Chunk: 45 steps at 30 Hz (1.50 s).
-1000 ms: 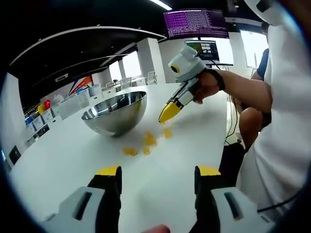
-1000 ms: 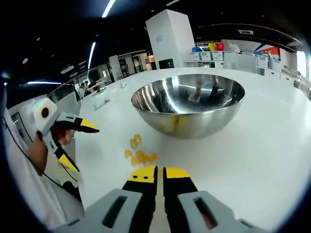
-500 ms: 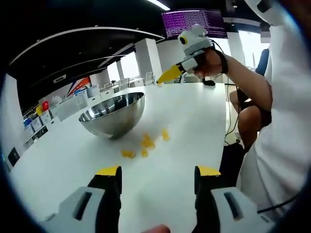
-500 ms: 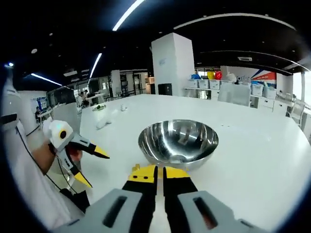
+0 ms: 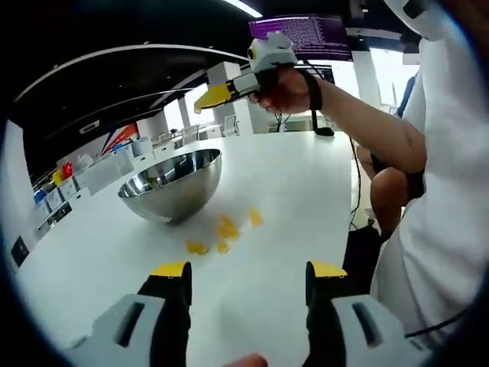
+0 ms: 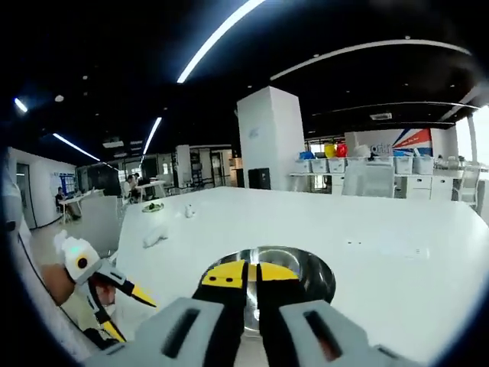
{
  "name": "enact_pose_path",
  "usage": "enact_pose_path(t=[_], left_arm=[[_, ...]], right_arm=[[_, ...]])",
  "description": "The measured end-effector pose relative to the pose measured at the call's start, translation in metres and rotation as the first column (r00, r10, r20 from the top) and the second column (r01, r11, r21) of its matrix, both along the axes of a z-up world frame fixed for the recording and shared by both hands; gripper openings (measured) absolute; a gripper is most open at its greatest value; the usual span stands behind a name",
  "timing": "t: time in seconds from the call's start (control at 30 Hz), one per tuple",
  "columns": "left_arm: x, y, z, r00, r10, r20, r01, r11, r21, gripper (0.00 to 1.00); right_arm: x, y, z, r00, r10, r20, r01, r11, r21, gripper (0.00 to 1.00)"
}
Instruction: Pick up the QQ candy scattered on the table and place it into the stainless steel bowl on the table
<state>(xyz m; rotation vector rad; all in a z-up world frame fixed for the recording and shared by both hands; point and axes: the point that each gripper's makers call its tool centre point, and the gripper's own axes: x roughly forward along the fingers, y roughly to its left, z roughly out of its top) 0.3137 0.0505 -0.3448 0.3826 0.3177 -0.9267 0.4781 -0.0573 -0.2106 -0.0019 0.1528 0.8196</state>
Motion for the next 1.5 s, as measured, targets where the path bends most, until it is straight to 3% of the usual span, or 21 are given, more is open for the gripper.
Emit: enact_pose_path(t=[0.17,0.23,0.5,0.67,0.73,0.93,1.07,1.5], left_arm=[[-0.001,0.000,0.000,1.000,-0.005,-0.001,0.005,1.000,0.003,0.60],[-0.001,0.000,0.001,1.000,-0.007,0.000,0.007,1.000,0.001,0.60],[-0.001,0.005,-0.001,1.000,0.012,-0.004,-0.012,1.000,0.006,0.60],[-0.001,0.005,-0.001,1.000,0.011,-0.002,-0.011,1.000,0.008,0.60],[0.000,0.005,-0.001,1.000,0.011,-0.003,-0.011,1.000,0.009,0.60],[-0.001,0.004,-0.002,1.000,0.007,-0.006,-0.007,1.000,0.015,0.60],[-0.001,0.003,-0.002,1.000,0.008,-0.008,-0.008,1.000,0.012,0.60],[0.000,-0.005,-0.004,1.000,-0.024,-0.014,0.024,1.000,0.020,0.60]], right_arm=[[0.020,0.006,-0.014,0.999,-0.020,-0.028,0.019,1.000,-0.004,0.06],[0.020,0.013,-0.016,0.997,0.013,-0.072,-0.010,0.999,0.048,0.06],[0.034,0.014,-0.027,0.996,-0.011,-0.092,0.014,0.999,0.037,0.06],[0.037,0.015,-0.028,0.999,-0.014,-0.045,0.015,1.000,0.006,0.09],[0.035,0.017,-0.025,0.999,0.001,-0.040,0.000,1.000,0.023,0.14],[0.033,0.014,-0.019,1.000,-0.011,0.003,0.011,1.000,-0.005,0.16],[0.025,0.014,-0.019,1.000,0.029,0.007,-0.029,1.000,0.002,0.21],[-0.011,-0.015,-0.009,0.998,0.050,0.035,-0.051,0.998,0.025,0.21]])
